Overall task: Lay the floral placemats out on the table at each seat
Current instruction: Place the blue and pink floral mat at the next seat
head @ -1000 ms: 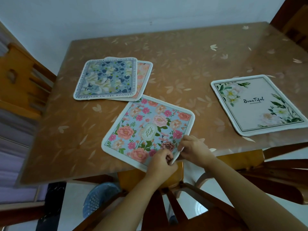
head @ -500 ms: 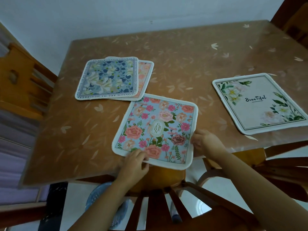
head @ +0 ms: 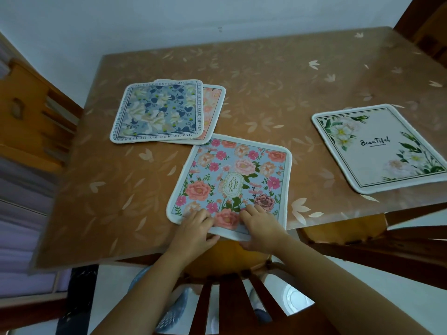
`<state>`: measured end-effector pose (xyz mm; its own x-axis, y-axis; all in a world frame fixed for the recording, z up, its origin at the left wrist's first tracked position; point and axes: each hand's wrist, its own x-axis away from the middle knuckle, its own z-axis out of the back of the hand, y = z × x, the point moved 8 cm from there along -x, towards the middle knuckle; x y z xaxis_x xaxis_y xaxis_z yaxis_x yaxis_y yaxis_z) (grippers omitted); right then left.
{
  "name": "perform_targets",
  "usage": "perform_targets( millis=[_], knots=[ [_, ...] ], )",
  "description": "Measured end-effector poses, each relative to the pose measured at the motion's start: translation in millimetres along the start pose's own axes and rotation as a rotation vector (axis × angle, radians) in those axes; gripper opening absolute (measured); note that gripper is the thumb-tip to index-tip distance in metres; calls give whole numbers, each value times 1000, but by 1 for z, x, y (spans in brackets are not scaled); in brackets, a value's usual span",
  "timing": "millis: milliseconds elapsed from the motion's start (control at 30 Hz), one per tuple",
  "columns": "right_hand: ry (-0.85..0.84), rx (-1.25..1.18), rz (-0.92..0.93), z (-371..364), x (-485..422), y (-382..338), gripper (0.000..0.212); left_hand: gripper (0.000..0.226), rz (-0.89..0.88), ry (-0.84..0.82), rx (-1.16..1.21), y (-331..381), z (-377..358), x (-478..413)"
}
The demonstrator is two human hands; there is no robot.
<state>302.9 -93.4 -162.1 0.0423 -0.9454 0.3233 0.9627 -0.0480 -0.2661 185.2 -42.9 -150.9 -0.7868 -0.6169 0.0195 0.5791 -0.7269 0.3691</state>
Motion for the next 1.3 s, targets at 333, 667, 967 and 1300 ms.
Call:
perform_targets(
  millis=[333, 667, 967, 1300],
  knots=[
    [41, -112, 10, 2, 7, 8, 50, 5, 89, -13, 145, -23, 10, 2],
    [-70, -32, 142, 1, 17, 6, 32, 8, 122, -29, 250, -11, 10, 12],
    [-43, 2, 98, 9, 19, 23, 26, 3, 160, -23, 284, -1, -5, 12],
    [97, -132, 17, 14, 20, 33, 19, 9, 163, 56, 105, -14, -12, 22]
  ],
)
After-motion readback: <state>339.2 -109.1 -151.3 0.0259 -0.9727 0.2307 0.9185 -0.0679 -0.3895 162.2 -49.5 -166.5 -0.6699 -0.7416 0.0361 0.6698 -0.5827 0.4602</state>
